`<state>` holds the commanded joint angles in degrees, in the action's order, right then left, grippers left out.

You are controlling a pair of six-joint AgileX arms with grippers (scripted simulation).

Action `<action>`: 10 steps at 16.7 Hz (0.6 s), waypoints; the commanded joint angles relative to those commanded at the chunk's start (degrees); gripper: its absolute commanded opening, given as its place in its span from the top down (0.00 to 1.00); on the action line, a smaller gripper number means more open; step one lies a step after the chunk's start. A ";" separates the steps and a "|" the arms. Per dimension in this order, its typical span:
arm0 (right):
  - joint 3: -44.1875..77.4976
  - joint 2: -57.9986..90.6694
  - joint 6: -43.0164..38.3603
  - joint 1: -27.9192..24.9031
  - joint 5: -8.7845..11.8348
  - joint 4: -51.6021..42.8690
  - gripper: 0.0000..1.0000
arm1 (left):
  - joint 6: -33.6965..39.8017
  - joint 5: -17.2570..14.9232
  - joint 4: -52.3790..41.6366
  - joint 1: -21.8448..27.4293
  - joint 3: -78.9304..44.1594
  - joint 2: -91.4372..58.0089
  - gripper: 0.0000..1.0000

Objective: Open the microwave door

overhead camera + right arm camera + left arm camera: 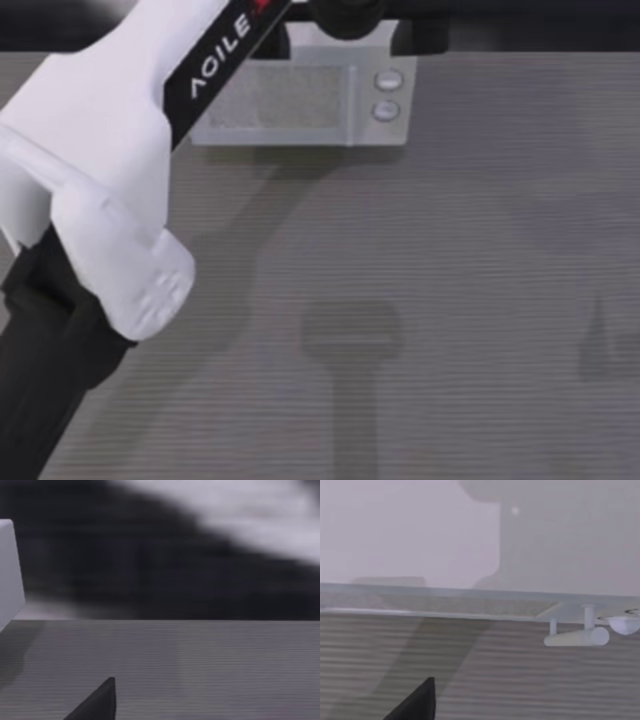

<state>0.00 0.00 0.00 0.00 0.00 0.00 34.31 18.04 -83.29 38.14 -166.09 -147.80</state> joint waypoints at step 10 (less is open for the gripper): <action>0.00 0.00 0.00 0.00 0.00 0.00 0.00 | -1.45 -0.79 6.14 -1.67 2.32 -3.52 0.00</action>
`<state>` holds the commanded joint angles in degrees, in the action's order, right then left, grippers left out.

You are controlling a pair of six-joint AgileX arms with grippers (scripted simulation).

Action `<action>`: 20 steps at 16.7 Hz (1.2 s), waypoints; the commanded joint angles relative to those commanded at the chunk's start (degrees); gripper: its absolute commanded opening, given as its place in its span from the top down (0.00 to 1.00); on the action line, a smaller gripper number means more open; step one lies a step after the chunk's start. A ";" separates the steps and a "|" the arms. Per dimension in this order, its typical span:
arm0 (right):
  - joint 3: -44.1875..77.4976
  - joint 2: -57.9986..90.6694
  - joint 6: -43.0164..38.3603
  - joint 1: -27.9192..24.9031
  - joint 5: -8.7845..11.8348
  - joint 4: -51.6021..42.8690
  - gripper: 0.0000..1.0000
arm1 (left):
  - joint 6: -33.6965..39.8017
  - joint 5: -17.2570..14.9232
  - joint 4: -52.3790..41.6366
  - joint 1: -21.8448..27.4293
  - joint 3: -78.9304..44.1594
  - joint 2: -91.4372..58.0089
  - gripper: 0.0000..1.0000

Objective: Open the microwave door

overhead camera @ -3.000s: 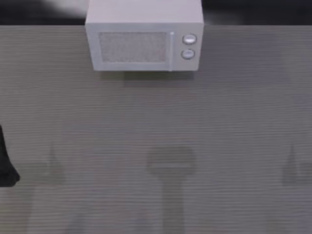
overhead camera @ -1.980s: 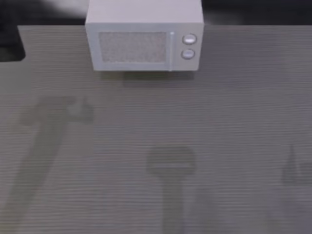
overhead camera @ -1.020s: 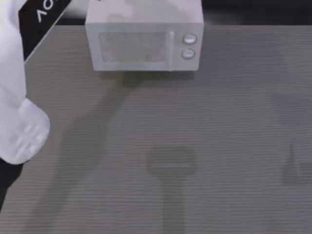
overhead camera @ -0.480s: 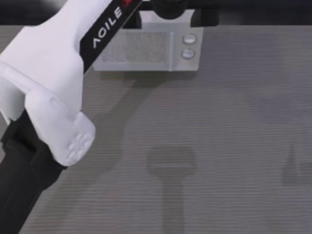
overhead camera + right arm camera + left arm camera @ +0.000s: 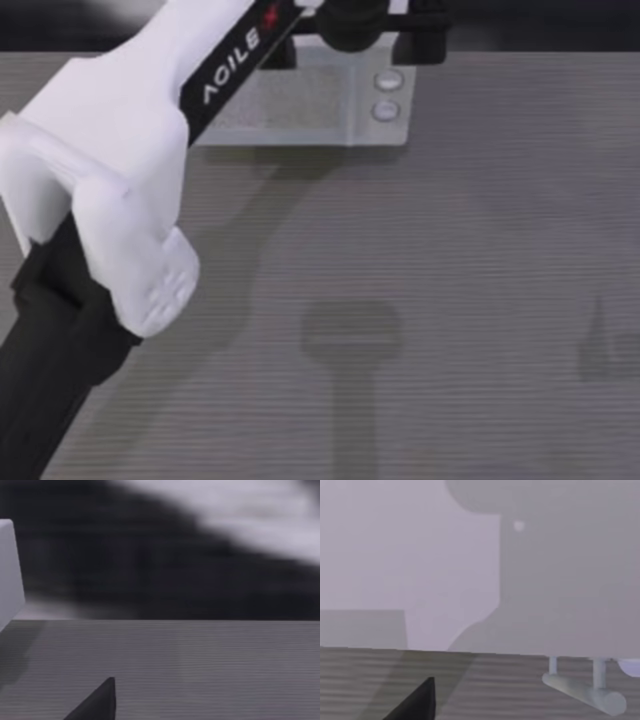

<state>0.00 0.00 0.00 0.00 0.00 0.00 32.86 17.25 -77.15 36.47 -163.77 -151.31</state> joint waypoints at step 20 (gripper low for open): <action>0.00 0.00 0.00 0.00 0.00 0.00 0.00 | -1.07 -0.53 4.75 -1.13 1.56 -2.99 0.98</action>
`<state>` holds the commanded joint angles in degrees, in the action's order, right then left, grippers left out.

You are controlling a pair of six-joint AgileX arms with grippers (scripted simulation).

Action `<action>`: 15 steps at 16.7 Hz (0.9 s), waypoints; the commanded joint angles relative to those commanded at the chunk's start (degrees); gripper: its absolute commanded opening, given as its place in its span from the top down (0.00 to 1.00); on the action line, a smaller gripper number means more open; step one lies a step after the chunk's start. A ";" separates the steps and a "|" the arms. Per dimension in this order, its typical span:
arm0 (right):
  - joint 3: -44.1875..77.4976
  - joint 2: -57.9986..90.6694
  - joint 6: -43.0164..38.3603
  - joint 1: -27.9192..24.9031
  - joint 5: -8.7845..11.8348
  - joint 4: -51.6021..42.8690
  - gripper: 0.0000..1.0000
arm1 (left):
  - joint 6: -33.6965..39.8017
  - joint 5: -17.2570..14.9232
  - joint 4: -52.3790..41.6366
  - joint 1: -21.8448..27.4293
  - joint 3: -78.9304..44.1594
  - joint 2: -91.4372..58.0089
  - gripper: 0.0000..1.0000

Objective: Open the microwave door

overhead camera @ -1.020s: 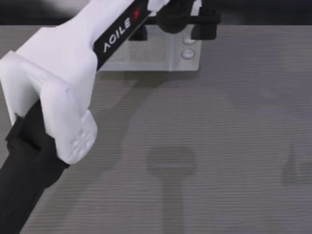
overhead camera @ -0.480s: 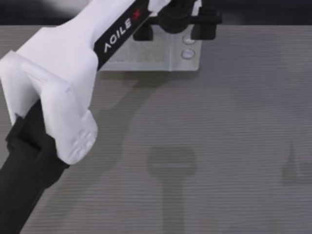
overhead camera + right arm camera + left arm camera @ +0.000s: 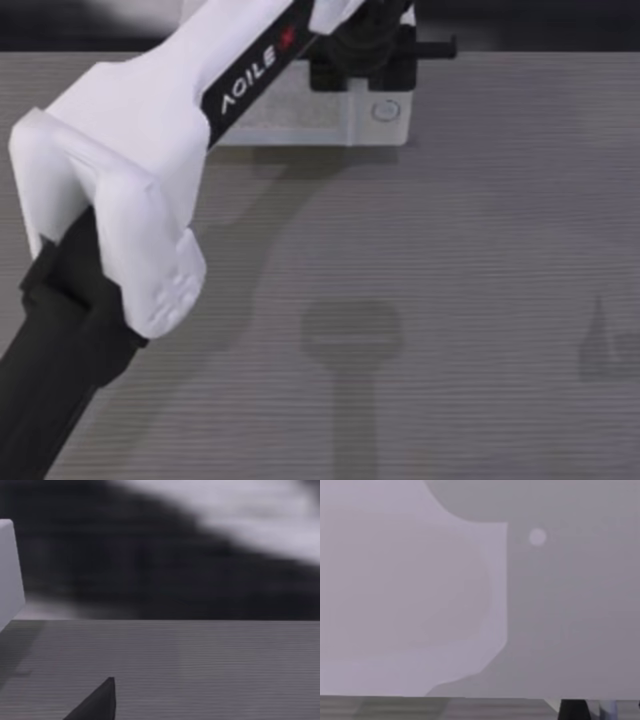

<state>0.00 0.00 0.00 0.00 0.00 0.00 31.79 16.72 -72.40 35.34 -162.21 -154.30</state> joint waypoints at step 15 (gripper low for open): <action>0.00 0.00 0.00 0.00 0.00 0.00 0.00 | 0.74 0.01 4.98 1.38 12.76 7.01 1.00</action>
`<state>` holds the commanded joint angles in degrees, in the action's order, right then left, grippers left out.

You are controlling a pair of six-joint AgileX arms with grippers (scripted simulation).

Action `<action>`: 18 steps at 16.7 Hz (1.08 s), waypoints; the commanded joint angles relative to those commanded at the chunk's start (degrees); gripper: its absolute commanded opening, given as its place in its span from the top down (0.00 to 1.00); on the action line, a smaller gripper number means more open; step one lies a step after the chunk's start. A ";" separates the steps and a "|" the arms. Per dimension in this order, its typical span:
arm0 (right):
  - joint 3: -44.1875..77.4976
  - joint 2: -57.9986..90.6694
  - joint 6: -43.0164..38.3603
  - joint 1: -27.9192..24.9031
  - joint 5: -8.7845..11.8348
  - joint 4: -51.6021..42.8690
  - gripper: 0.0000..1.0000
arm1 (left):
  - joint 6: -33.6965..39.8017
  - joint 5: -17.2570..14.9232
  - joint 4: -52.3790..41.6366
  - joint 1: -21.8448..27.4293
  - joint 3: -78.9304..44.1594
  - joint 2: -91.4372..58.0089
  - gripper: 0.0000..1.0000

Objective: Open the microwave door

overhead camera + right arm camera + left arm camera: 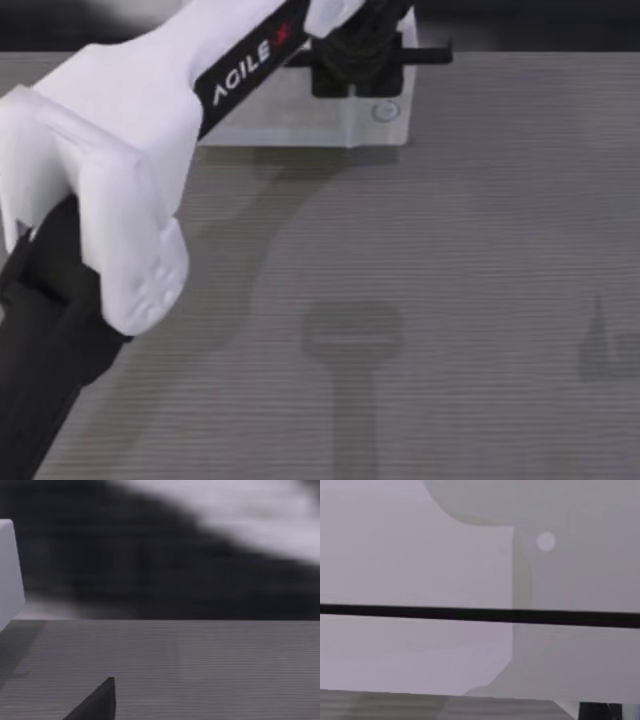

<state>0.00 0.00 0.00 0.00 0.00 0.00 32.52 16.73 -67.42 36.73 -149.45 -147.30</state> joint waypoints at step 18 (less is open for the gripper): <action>0.00 0.00 0.00 0.00 0.00 0.00 0.00 | 0.93 0.95 7.83 0.33 15.35 7.79 1.00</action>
<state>0.00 0.00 0.00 0.00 0.00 0.00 33.45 17.68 -59.59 37.06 -134.10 -139.51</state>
